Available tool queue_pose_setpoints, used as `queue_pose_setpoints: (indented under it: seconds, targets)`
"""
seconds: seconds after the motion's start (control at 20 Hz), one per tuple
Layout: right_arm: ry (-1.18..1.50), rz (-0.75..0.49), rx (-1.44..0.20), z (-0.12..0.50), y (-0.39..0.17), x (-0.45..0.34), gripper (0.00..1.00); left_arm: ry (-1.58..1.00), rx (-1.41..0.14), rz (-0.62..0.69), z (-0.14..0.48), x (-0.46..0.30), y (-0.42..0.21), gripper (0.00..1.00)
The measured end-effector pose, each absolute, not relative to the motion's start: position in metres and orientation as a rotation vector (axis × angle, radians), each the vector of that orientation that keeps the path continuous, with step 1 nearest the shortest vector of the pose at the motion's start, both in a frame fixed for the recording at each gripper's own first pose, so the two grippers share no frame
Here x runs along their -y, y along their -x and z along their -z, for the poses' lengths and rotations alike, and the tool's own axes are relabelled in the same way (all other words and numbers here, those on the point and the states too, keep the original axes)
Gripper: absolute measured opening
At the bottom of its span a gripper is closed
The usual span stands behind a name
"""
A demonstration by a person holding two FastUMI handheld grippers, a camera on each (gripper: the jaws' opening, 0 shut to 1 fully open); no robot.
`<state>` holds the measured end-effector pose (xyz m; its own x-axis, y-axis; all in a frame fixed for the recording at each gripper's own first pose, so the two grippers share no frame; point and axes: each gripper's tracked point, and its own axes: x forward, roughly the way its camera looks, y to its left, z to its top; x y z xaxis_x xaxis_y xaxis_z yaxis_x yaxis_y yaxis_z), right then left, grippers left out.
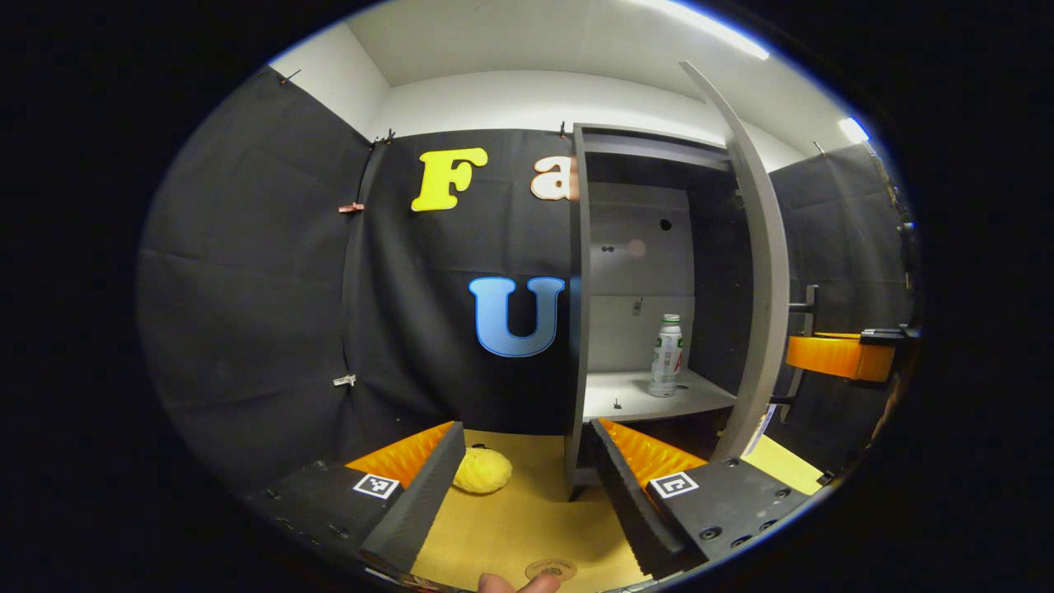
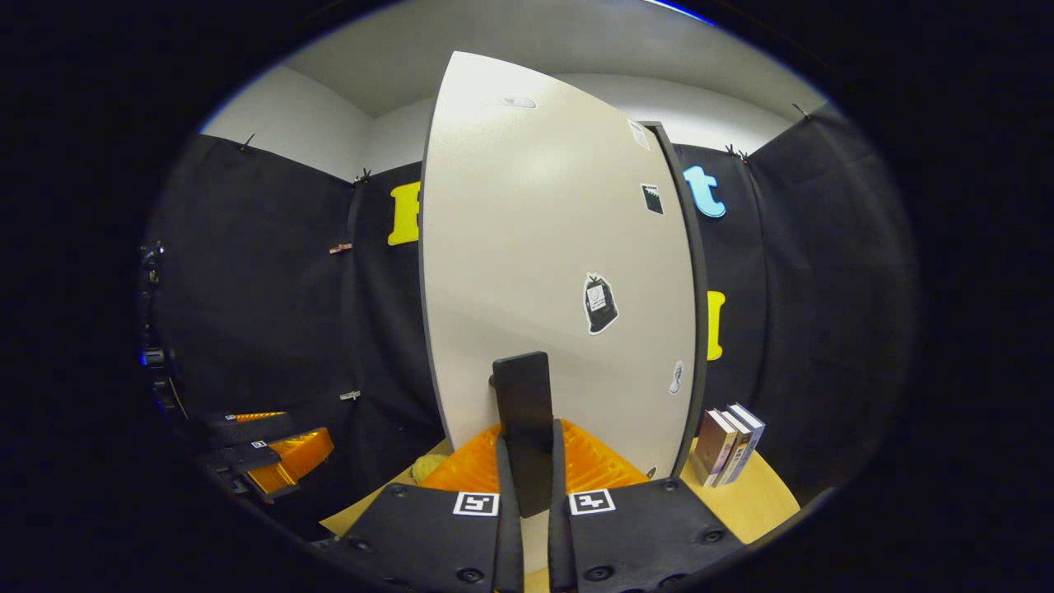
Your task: Open the cabinet door with the right hand, grasp the bottle in the cabinet with the left hand and place it on the coaster, then close the cabinet door with the right hand.
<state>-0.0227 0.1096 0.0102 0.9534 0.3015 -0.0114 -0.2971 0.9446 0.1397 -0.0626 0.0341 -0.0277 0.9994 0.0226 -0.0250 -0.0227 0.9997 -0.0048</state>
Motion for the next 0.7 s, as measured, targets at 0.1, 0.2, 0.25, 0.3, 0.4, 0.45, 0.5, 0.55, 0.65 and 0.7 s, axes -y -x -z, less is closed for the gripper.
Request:
queue_pose_setpoints:
  seconds: [0.1, 0.2, 0.25, 0.3, 0.4, 0.45, 0.5, 0.55, 0.65, 0.7]
  targets:
    - [-0.137, -0.289, -0.033, -0.009, 0.028, -0.097, 0.16, -0.003, -0.023, -0.002, 0.025, -0.024, 0.06, 0.95]
    - [-0.136, -0.277, -0.035, -0.01, 0.036, -0.082, 0.17, -0.011, -0.021, 0.018, 0.022, -0.013, 0.057, 0.94]
    - [-0.14, -0.269, -0.037, -0.01, 0.038, -0.075, 0.17, -0.013, -0.019, 0.029, 0.02, -0.008, 0.055, 0.94]
    - [-0.142, -0.258, -0.036, -0.01, 0.039, -0.069, 0.17, -0.015, -0.019, 0.041, 0.02, -0.002, 0.053, 0.94]
    - [-0.142, -0.233, -0.035, -0.009, 0.044, -0.057, 0.17, -0.016, -0.018, 0.064, 0.019, 0.01, 0.05, 0.94]
    - [-0.149, -0.219, -0.033, -0.01, 0.046, -0.049, 0.17, -0.013, -0.019, 0.074, 0.019, 0.015, 0.048, 0.94]
    - [-0.156, -0.21, -0.034, -0.01, 0.048, -0.044, 0.17, -0.009, -0.021, 0.084, 0.02, 0.02, 0.046, 0.95]
    - [-0.165, -0.202, -0.035, -0.01, 0.051, -0.038, 0.11, -0.007, -0.023, 0.093, 0.02, 0.026, 0.045, 0.95]
    - [-0.168, -0.189, -0.043, -0.006, 0.054, -0.026, 0.17, -0.005, -0.024, 0.11, 0.019, 0.037, 0.041, 0.94]
    - [-0.162, -0.184, -0.05, -0.004, 0.055, -0.019, 0.16, -0.004, -0.023, 0.119, 0.018, 0.042, 0.04, 0.94]
